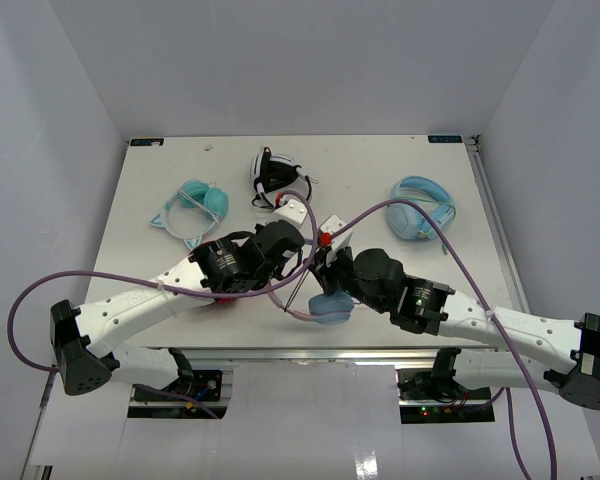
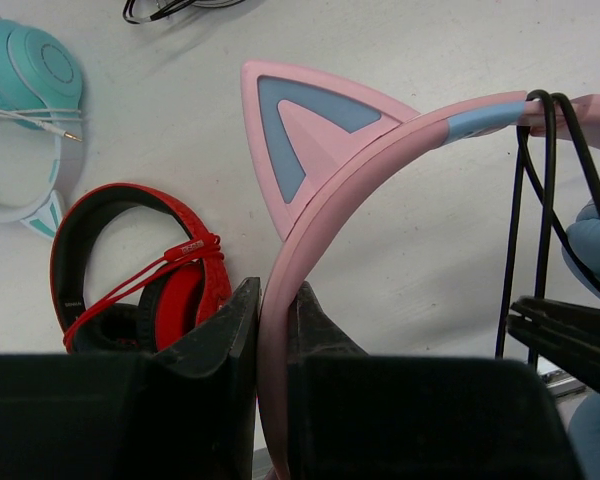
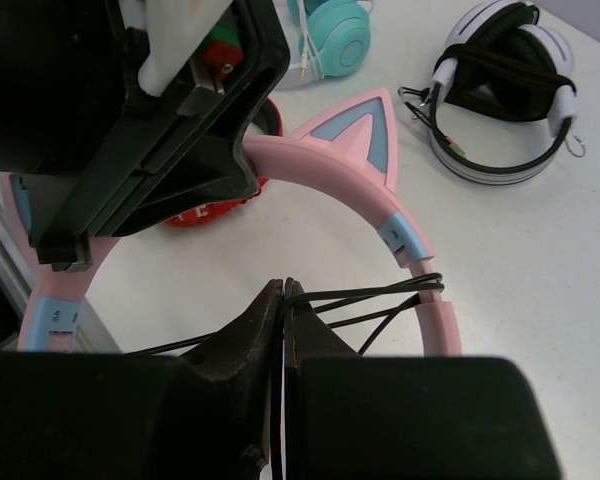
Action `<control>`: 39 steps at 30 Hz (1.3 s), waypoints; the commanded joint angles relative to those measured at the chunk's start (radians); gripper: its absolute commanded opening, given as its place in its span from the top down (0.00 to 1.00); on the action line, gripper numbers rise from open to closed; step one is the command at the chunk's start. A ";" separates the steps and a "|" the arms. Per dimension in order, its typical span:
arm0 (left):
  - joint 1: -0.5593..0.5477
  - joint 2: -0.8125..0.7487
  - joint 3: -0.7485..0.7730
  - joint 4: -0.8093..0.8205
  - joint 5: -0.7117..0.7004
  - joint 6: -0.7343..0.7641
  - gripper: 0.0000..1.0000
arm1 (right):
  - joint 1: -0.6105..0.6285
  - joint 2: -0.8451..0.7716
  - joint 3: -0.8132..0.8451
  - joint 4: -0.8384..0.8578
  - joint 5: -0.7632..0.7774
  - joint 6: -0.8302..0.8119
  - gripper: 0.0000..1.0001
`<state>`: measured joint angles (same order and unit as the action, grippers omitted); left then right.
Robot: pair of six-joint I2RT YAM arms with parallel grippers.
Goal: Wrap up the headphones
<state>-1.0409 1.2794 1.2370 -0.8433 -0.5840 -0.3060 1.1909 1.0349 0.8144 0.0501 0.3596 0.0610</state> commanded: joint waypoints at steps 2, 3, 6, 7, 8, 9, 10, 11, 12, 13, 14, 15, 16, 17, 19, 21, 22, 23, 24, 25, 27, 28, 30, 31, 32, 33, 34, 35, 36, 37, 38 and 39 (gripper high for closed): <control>0.007 0.001 0.027 0.003 -0.089 -0.123 1.00 | 0.018 -0.013 0.039 0.111 -0.182 0.072 0.92; 0.007 0.001 0.025 0.005 -0.100 -0.127 1.00 | 0.018 -0.014 0.033 0.122 -0.188 0.076 0.92; 0.007 0.001 0.019 0.007 -0.123 -0.152 1.00 | 0.018 -0.010 0.017 0.141 -0.211 0.093 0.92; 0.007 0.001 0.018 0.007 -0.134 -0.161 1.00 | 0.018 -0.010 0.012 0.152 -0.222 0.105 0.92; 0.007 0.001 0.016 0.008 -0.146 -0.171 1.00 | 0.019 -0.010 0.009 0.163 -0.235 0.112 0.92; 0.007 0.001 0.012 0.009 -0.154 -0.177 1.00 | 0.018 -0.010 0.003 0.171 -0.245 0.117 0.92; 0.007 0.001 0.009 0.011 -0.158 -0.183 1.00 | 0.019 -0.010 -0.002 0.178 -0.249 0.123 0.92; 0.007 -0.002 0.007 0.013 -0.162 -0.187 1.00 | 0.018 -0.010 -0.004 0.183 -0.253 0.128 0.92; 0.007 -0.005 0.004 0.015 -0.164 -0.191 1.00 | 0.018 -0.010 -0.005 0.185 -0.256 0.131 0.92; 0.007 -0.006 0.001 0.018 -0.165 -0.193 1.00 | 0.018 -0.010 -0.007 0.186 -0.258 0.134 0.92; 0.007 -0.007 -0.001 0.022 -0.166 -0.194 1.00 | 0.018 -0.009 -0.008 0.186 -0.260 0.137 0.91; 0.007 -0.008 0.000 0.025 -0.170 -0.197 1.00 | 0.018 -0.010 -0.010 0.188 -0.264 0.140 0.91; 0.007 -0.007 0.001 0.026 -0.173 -0.199 1.00 | 0.018 -0.012 -0.013 0.191 -0.268 0.142 0.91; 0.007 -0.004 0.003 0.027 -0.176 -0.201 1.00 | 0.019 -0.014 -0.014 0.194 -0.271 0.145 0.91; 0.007 0.001 0.006 0.029 -0.183 -0.204 1.00 | 0.020 -0.018 -0.017 0.199 -0.279 0.150 0.90; 0.007 0.007 0.007 0.029 -0.187 -0.210 1.00 | 0.021 -0.025 -0.018 0.202 -0.295 0.159 0.89; 0.007 0.009 0.008 0.029 -0.190 -0.214 1.00 | 0.022 -0.027 -0.017 0.202 -0.299 0.161 0.89; 0.008 0.012 0.009 0.030 -0.195 -0.219 1.00 | 0.026 -0.029 -0.018 0.202 -0.305 0.161 0.89; 0.008 0.015 0.012 0.030 -0.200 -0.224 1.00 | 0.029 -0.031 -0.018 0.204 -0.311 0.163 0.89; 0.008 0.019 0.016 0.030 -0.205 -0.229 1.00 | 0.030 -0.032 -0.019 0.206 -0.317 0.166 0.88; 0.008 0.023 0.027 0.027 -0.211 -0.240 1.00 | 0.040 -0.035 -0.025 0.214 -0.326 0.174 0.87; 0.008 0.023 0.031 0.027 -0.220 -0.247 1.00 | 0.044 -0.035 -0.028 0.217 -0.332 0.178 0.86; 0.008 0.017 0.039 0.026 -0.231 -0.273 1.00 | 0.055 -0.036 -0.038 0.222 -0.336 0.180 0.84; 0.008 0.014 0.043 0.026 -0.237 -0.279 1.00 | 0.059 -0.036 -0.042 0.225 -0.335 0.183 0.84; 0.008 0.013 0.049 0.026 -0.239 -0.285 1.00 | 0.062 -0.037 -0.052 0.234 -0.336 0.187 0.84; 0.008 0.013 0.055 0.025 -0.241 -0.288 1.00 | 0.066 -0.038 -0.060 0.242 -0.336 0.190 0.84; 0.008 0.015 0.060 0.024 -0.243 -0.290 1.00 | 0.070 -0.039 -0.065 0.250 -0.334 0.193 0.84; 0.008 0.017 0.066 0.022 -0.244 -0.292 1.00 | 0.075 -0.038 -0.070 0.258 -0.333 0.196 0.84; 0.008 0.021 0.073 0.018 -0.243 -0.295 1.00 | 0.080 -0.037 -0.074 0.265 -0.332 0.199 0.84; 0.008 0.023 0.078 0.014 -0.245 -0.300 1.00 | 0.084 -0.035 -0.077 0.271 -0.332 0.202 0.84; 0.008 0.024 0.083 0.010 -0.249 -0.305 1.00 | 0.089 -0.032 -0.079 0.275 -0.331 0.202 0.85; 0.008 0.024 0.087 0.006 -0.252 -0.311 1.00 | 0.093 -0.030 -0.081 0.278 -0.330 0.203 0.85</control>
<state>-1.0428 1.3105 1.2537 -0.8910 -0.7718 -0.5482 1.2474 1.0214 0.7372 0.2195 0.0863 0.2386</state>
